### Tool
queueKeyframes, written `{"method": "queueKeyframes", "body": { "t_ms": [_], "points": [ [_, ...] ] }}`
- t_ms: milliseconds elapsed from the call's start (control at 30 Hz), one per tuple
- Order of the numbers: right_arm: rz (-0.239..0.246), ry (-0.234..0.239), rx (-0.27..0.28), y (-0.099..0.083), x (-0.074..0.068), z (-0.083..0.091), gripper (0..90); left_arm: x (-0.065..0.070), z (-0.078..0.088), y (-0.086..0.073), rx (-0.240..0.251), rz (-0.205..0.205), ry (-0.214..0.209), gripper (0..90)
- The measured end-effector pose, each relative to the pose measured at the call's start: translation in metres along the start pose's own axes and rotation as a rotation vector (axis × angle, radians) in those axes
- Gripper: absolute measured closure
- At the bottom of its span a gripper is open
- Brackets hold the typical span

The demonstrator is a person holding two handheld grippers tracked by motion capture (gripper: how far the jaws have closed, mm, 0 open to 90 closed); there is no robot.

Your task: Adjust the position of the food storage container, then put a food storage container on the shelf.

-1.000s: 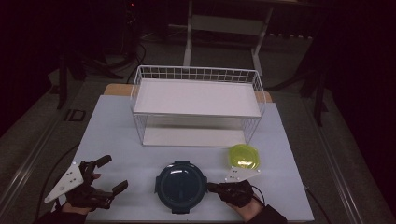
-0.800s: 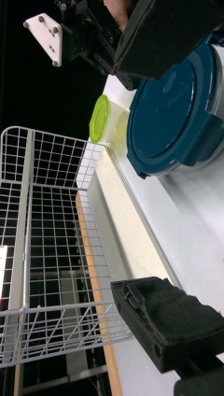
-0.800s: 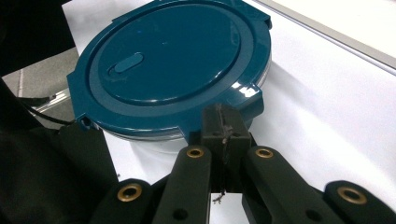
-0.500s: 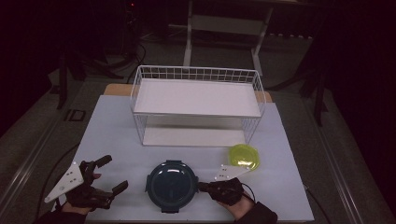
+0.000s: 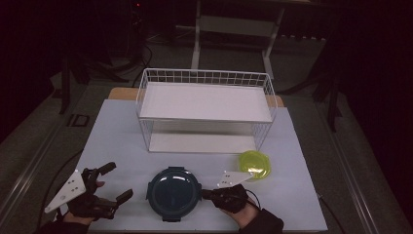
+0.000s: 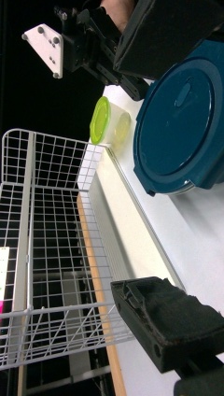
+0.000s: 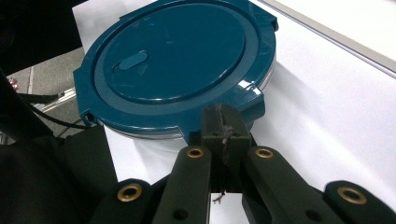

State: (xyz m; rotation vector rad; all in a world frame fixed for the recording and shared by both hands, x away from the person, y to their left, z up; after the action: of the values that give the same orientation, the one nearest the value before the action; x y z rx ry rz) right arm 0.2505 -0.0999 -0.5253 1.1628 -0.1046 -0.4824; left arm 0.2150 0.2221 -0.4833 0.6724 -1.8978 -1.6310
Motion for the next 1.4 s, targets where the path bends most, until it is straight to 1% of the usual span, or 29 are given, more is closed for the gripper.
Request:
{"method": "queueKeyframes", "body": {
  "t_ms": [133,200,233,267,300,367,433,467,533,567,600,633,700,733,767,867,933,1000,1033,1067,1100,1133,1167,1200,1233,1267,1300,1367,1400],
  "points": [
    [0.004,0.012,0.005,0.002,-0.001,0.000,90.0,0.002,0.000,-0.001,-0.014,-0.008,-0.009,0.0],
    [0.029,-0.005,0.021,0.006,-0.001,0.005,90.0,0.003,0.001,0.000,-0.016,-0.011,-0.012,0.0],
    [0.030,-0.009,0.033,0.008,-0.001,0.008,89.6,0.004,0.001,0.001,-0.013,-0.009,-0.014,0.0],
    [0.029,-0.015,0.052,0.010,0.000,0.011,86.1,0.004,0.001,0.001,-0.015,-0.009,-0.014,0.0],
    [0.024,-0.025,0.069,0.012,0.001,0.014,79.5,0.004,0.001,0.002,-0.015,-0.009,-0.015,0.0],
    [0.010,-0.036,0.089,0.013,0.002,0.019,72.1,0.005,0.001,0.003,-0.015,-0.013,-0.017,0.0],
    [-0.003,-0.042,0.113,0.013,0.002,0.022,56.0,0.007,0.000,0.005,-0.016,-0.011,-0.024,0.0],
    [-0.006,-0.053,0.122,0.013,0.002,0.024,50.5,0.008,0.000,0.006,-0.016,-0.016,-0.028,0.0],
    [-0.021,-0.057,0.168,0.015,0.003,0.028,32.9,0.010,0.000,0.007,-0.021,-0.018,-0.040,0.0],
    [-0.022,-0.062,0.184,0.016,0.004,0.029,25.0,0.011,-0.001,0.008,-0.023,-0.019,-0.043,0.0],
    [-0.008,-0.073,0.190,0.017,0.004,0.030,17.2,0.012,-0.001,0.008,-0.028,-0.019,-0.045,0.0],
    [0.010,-0.082,0.197,0.019,0.004,0.032,12.3,0.012,-0.002,0.008,-0.032,-0.014,-0.049,0.0],
    [0.007,-0.091,0.211,0.021,0.004,0.033,12.7,0.013,-0.002,0.008,-0.038,-0.005,-0.055,0.0],
    [-0.004,-0.107,0.222,0.022,0.004,0.035,11.0,0.012,-0.004,0.007,-0.057,0.011,-0.058,0.0],
    [0.022,-0.151,0.240,0.025,0.003,0.038,10.3,0.012,-0.005,0.008,-0.059,0.014,-0.056,0.0],
    [0.023,-0.178,0.250,0.026,0.003,0.040,10.3,0.010,-0.007,0.009,-0.069,0.017,-0.046,0.0],
    [0.029,-0.217,0.275,0.026,0.005,0.043,10.3,0.008,-0.009,0.009,-0.073,0.034,-0.042,0.0],
    [0.023,-0.229,0.291,0.027,0.006,0.046,10.7,0.005,-0.012,0.007,-0.081,0.049,-0.041,0.0],
    [0.009,-0.221,0.279,0.028,0.007,0.048,13.5,0.003,-0.014,0.004,-0.106,0.055,-0.028,0.0],
    [-0.006,-0.196,0.266,0.027,0.008,0.048,15.1,0.003,-0.014,0.004,-0.106,0.055,-0.028,0.0],
    [-0.017,-0.177,0.265,0.027,0.009,0.048,16.3,0.002,-0.015,0.003,-0.115,0.070,-0.028,0.0],
    [-0.017,-0.177,0.265,0.027,0.009,0.048,16.3,0.002,-0.016,0.002,-0.117,0.090,-0.030,0.0],
    [-0.027,-0.178,0.285,0.028,0.010,0.049,17.4,0.002,-0.017,0.002,-0.126,0.116,-0.036,0.0],
    [-0.027,-0.178,0.285,0.028,0.010,0.049,17.4,0.002,-0.017,0.002,-0.126,0.116,-0.036,0.0],
    [-0.048,-0.166,0.283,0.027,0.010,0.049,17.2,0.002,-0.018,0.002,-0.126,0.117,-0.036,0.0],
    [-0.051,-0.178,0.268,0.027,0.011,0.049,16.6,0.002,-0.018,0.002,-0.130,0.110,-0.036,0.0],
    [-0.054,-0.191,0.250,0.027,0.012,0.049,16.1,0.002,-0.019,0.002,-0.140,0.117,-0.038,0.0],
    [-0.094,-0.190,0.263,0.027,0.014,0.049,15.2,0.001,-0.021,0.000,-0.178,0.134,-0.035,0.0],
    [-0.118,-0.196,0.252,0.027,0.015,0.049,15.1,0.001,-0.022,-0.001,-0.196,0.151,-0.039,0.0]
  ]
}}
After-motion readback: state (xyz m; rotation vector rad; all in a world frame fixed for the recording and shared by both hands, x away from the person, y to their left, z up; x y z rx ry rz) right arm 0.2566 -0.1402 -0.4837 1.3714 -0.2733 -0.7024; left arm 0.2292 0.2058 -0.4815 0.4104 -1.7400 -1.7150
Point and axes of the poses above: each handheld gripper's, and its own axes: z roughly backward along the jaws, y roughly out of its top, x roughly to its right, the point moved 5 cm from there along -z, roughly forward along the jaws, and after that the axes turned 13 degrees about x, right-handed, at the moved point
